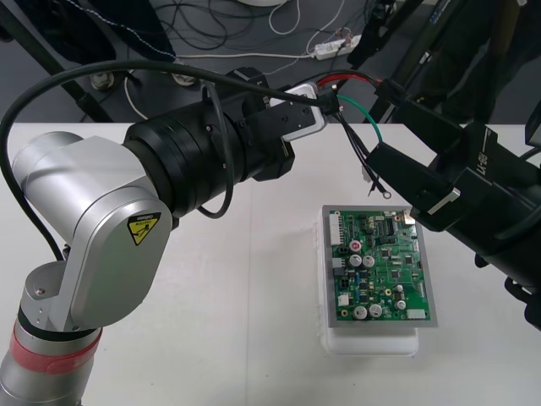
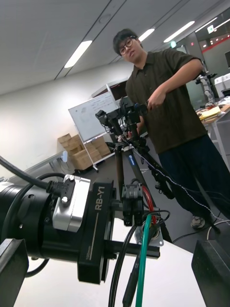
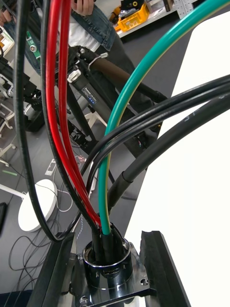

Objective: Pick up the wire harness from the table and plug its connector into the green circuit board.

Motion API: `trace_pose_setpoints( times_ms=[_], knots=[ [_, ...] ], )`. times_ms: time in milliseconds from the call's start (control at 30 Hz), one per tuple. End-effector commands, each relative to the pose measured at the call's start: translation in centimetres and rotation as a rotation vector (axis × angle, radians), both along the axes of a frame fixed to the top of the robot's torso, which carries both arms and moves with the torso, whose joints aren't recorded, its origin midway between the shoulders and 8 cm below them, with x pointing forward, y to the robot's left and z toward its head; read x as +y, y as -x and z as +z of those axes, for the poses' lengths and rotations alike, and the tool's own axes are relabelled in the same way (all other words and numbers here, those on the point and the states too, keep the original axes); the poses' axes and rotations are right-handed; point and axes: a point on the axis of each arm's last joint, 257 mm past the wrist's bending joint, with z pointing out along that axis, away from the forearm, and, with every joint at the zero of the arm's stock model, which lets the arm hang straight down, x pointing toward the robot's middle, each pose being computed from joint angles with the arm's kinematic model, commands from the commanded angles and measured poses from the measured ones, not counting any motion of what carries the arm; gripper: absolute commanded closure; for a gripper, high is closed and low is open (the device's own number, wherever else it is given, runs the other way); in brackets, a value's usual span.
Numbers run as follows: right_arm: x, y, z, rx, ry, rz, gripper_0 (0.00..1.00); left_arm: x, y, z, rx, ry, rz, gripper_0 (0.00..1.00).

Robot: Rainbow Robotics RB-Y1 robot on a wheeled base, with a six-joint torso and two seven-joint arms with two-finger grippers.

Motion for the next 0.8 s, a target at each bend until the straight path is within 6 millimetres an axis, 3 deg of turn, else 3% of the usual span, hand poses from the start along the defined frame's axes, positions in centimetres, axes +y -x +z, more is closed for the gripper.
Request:
trace_pose_setpoints(
  times_ms=[33,800],
  knots=[
    [1.82,0.9,2.31,-0.018,-0.05,0.041,0.0,-1.94,0.75,3.66,-0.047,0.113,-0.03,1.0],
    [1.56,0.43,3.13,-0.026,-0.069,0.026,0.0,-2.31,0.02,3.09,-0.053,0.117,-0.03,1.0]
  ],
)
